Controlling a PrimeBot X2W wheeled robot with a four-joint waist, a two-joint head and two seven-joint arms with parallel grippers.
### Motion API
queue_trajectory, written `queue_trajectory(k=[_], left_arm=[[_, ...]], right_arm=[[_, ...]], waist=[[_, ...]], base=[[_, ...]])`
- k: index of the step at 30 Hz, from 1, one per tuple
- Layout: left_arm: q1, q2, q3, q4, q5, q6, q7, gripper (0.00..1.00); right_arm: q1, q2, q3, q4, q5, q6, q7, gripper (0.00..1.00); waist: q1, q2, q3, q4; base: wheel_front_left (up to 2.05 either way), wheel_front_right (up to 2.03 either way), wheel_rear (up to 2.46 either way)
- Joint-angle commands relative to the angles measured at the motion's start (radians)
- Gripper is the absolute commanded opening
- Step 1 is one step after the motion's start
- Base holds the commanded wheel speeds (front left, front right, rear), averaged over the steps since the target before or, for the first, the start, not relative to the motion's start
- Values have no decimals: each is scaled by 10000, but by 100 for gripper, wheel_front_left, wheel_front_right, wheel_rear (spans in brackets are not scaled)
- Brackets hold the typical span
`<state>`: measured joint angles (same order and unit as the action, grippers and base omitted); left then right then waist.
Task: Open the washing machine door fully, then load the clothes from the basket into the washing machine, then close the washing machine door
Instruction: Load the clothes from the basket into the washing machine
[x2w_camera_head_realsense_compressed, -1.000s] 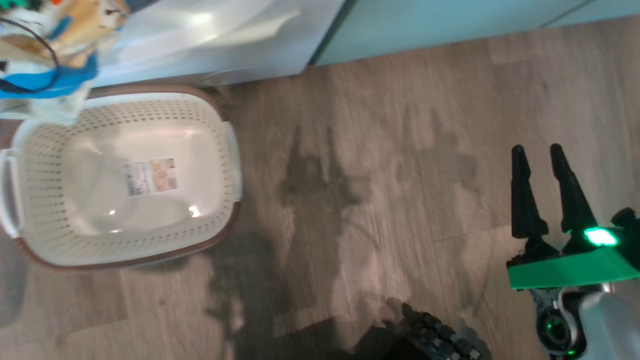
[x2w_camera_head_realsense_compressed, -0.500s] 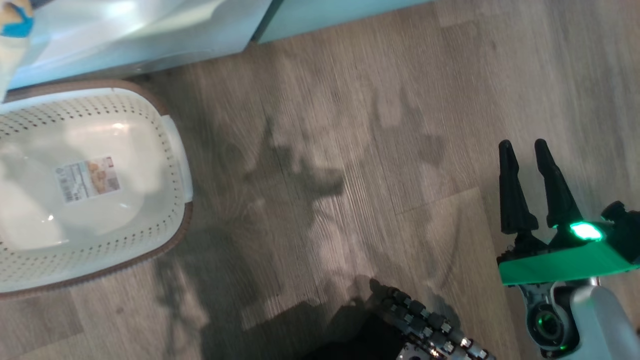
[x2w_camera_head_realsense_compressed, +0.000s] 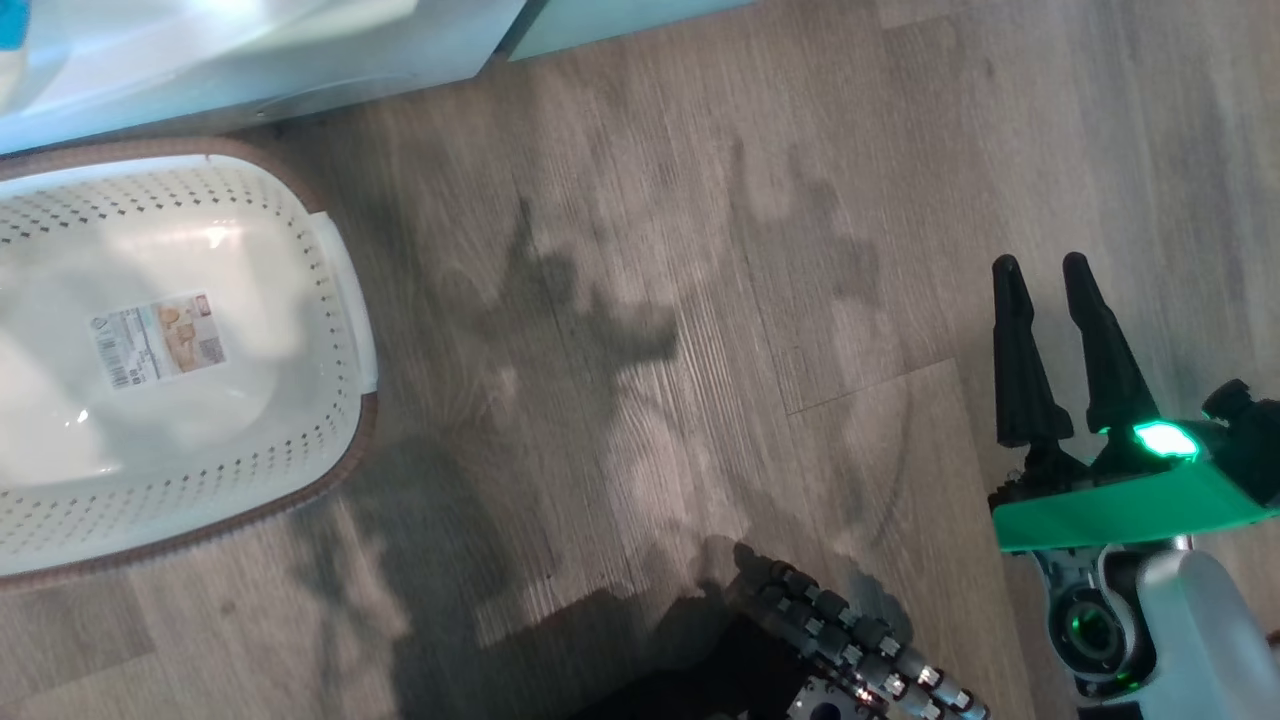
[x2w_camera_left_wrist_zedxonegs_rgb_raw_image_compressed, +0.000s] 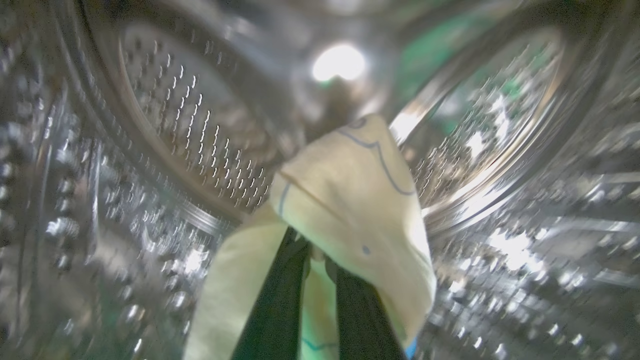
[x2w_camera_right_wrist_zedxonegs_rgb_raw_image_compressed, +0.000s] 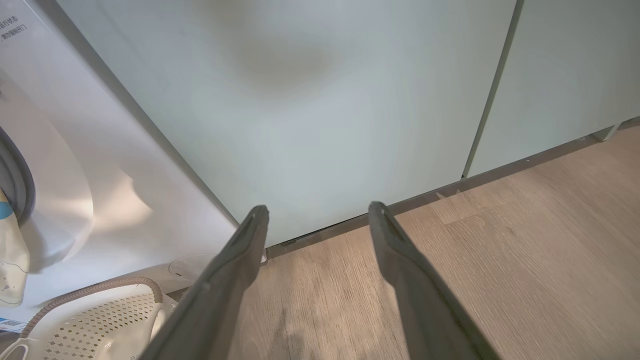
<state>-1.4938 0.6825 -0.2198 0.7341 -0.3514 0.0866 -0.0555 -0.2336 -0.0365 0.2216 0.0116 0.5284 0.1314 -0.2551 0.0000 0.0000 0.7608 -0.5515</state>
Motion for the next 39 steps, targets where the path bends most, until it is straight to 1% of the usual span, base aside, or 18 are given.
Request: queue_trajectory(k=[1,2,3,4,5,15,22,25,27,28,29,31,35,39], left_arm=[[91,348,119,51,-142,60,490,0],[132,314,109,154,-192,68,650,0],[167,287,87,217,-220,72,760,15],[214,238,59,268,-267,37,883,50],[256,188,47,298,-317,25,965,100],[780,-222,11,55,-633,106,844,100],[1608,-632,-64,-646,-786,386,621,100],[2255,-704,-102,-1134,-795,571,475,100],[2773,-862,27,-1583,-1012,713,375,100],[3073,-847,13,-1827,-985,807,315,100],[3073,-847,13,-1827,-985,807,315,100],[3722,-911,96,-2395,-1096,977,168,100],[5195,-954,248,-3779,-1173,1428,-216,100],[6846,-1060,408,-5323,-1215,2004,-547,100]], right_arm=[[19,-137,88,-225,114,-7,-67,100],[-4,-137,81,-222,107,-7,-67,100],[-29,-137,69,-220,96,-7,-67,100],[-57,-137,57,-218,73,-7,-67,100],[-84,-137,36,-217,50,-7,-67,100],[-238,-137,-166,-188,-182,-7,-67,100],[-223,-137,-423,-168,-347,-7,-67,100],[-195,-137,-509,-155,-445,-7,-67,100],[-150,-137,-587,-153,-535,-7,-67,100],[-126,-137,-621,-151,-586,-7,-67,100],[-126,-137,-621,-151,-586,-7,-67,100],[-73,-137,-685,-148,-700,-7,-67,100],[46,-137,-829,-151,-916,-7,-67,100],[181,-137,-985,-174,-1150,-7,-67,100]], waist=[[0,0,7,89],[0,0,3,123],[0,0,1,158],[0,0,-3,195],[0,0,-8,235],[0,0,-265,635],[0,0,-686,1003],[0,0,-908,1176],[0,0,-1050,1310],[0,0,-1133,1376],[0,0,-1133,1376],[0,0,-1295,1509],[0,0,-1630,1757],[0,0,-1982,2017]], base=[[0,0,0],[0,0,0],[0,0,0],[0,0,0],[0,0,0],[0,0,0],[0,0,0],[0,0,0],[0,0,0],[0,0,0],[0,0,0],[0,0,0],[0,0,0],[0,0,0]])
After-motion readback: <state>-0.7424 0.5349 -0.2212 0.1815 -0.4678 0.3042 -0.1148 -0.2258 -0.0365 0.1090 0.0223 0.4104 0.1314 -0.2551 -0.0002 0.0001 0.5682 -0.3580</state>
